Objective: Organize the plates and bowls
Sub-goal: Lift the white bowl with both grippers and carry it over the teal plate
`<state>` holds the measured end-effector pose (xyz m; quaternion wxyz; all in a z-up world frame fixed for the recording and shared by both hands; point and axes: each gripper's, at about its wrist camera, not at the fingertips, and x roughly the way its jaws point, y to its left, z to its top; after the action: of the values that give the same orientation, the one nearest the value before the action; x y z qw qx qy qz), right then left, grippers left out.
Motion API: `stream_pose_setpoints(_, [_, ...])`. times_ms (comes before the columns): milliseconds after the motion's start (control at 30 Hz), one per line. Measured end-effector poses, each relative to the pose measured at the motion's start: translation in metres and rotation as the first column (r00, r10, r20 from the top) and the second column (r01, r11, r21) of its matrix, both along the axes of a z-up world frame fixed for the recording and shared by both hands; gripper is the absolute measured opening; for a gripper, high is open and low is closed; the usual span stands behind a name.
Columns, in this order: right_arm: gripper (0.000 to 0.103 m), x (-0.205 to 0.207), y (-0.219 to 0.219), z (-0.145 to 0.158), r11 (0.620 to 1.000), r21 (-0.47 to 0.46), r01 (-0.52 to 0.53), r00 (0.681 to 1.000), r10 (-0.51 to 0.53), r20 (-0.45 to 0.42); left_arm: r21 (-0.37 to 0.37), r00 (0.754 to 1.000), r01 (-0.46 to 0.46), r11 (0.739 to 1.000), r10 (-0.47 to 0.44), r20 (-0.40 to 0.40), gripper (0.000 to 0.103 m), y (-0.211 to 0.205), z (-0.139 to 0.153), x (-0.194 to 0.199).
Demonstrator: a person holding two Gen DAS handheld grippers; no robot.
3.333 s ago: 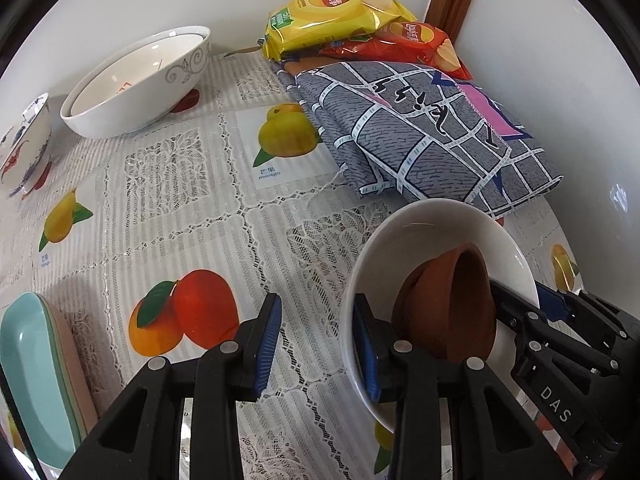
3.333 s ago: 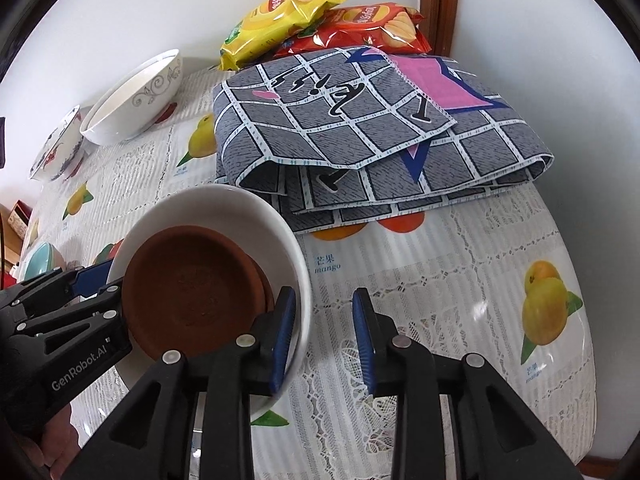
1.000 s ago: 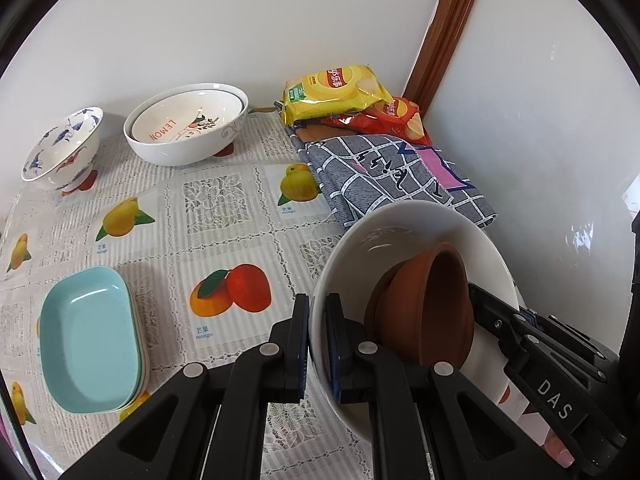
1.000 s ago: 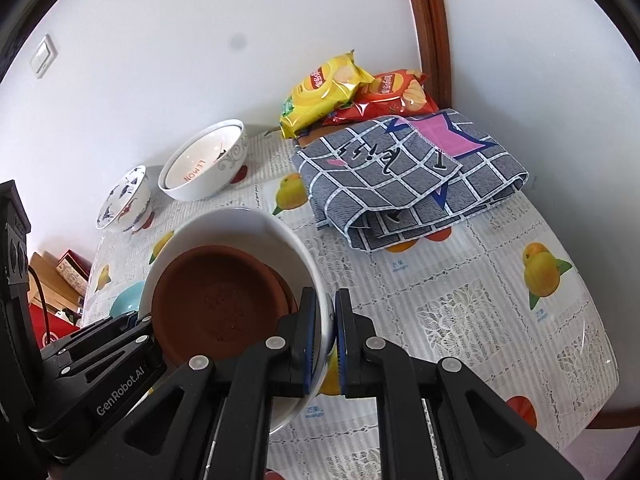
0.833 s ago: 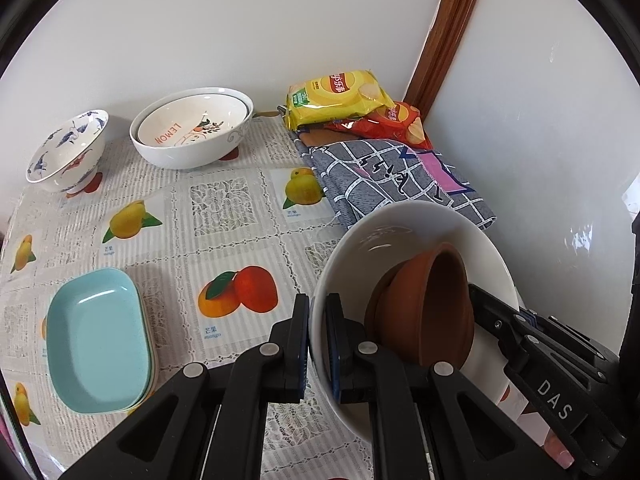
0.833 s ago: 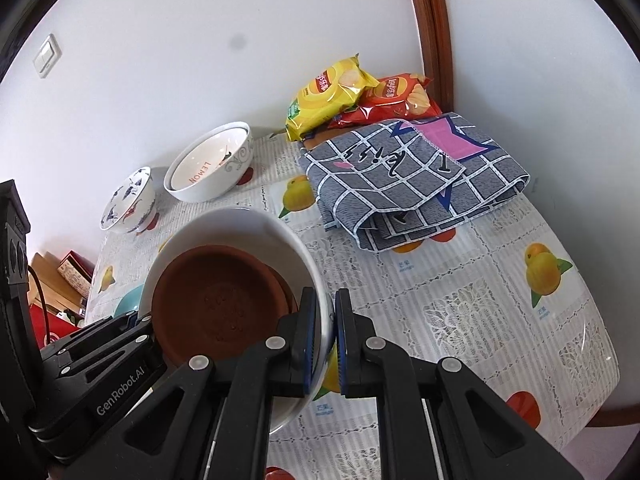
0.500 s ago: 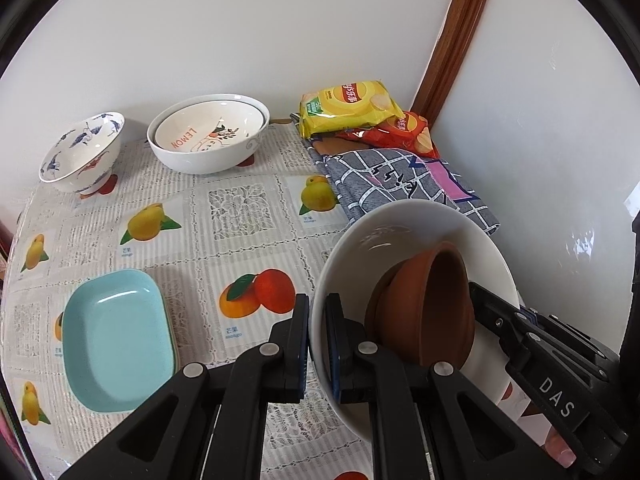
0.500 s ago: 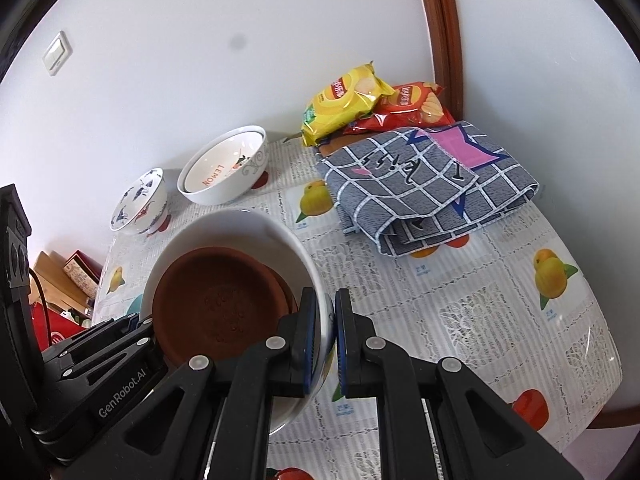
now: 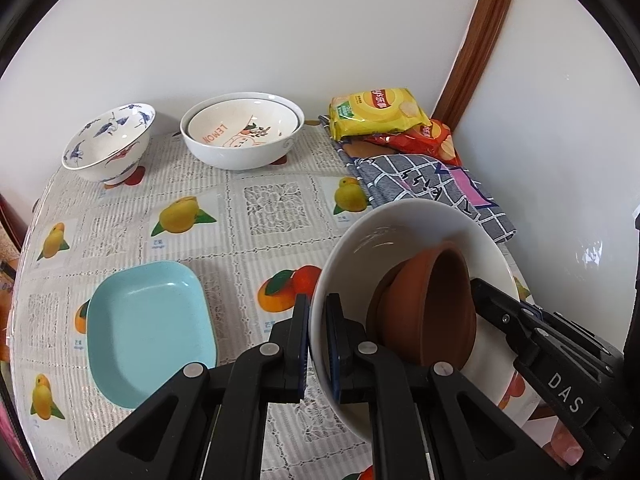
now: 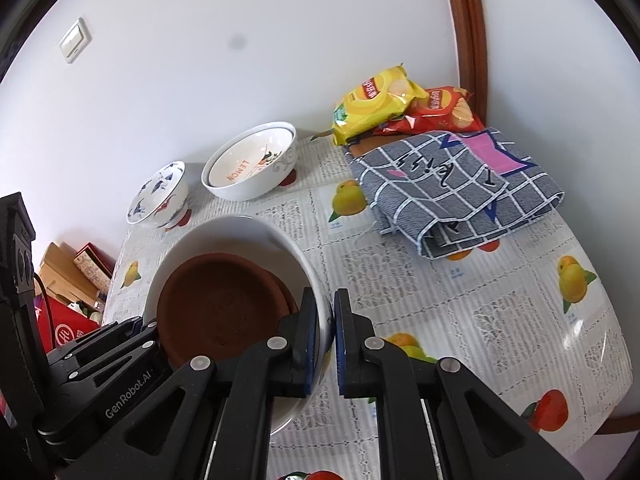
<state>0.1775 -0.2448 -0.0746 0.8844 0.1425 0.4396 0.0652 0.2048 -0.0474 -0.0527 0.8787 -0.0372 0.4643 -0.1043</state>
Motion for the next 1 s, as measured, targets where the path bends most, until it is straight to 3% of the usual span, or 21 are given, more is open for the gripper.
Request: stream_pose_setpoints(1000, [0.008,0.021,0.079,-0.002,0.994,-0.013,-0.11,0.994,0.11,-0.009,-0.015,0.994,-0.113,0.994,0.113,-0.003,0.009,0.078,-0.006,0.006])
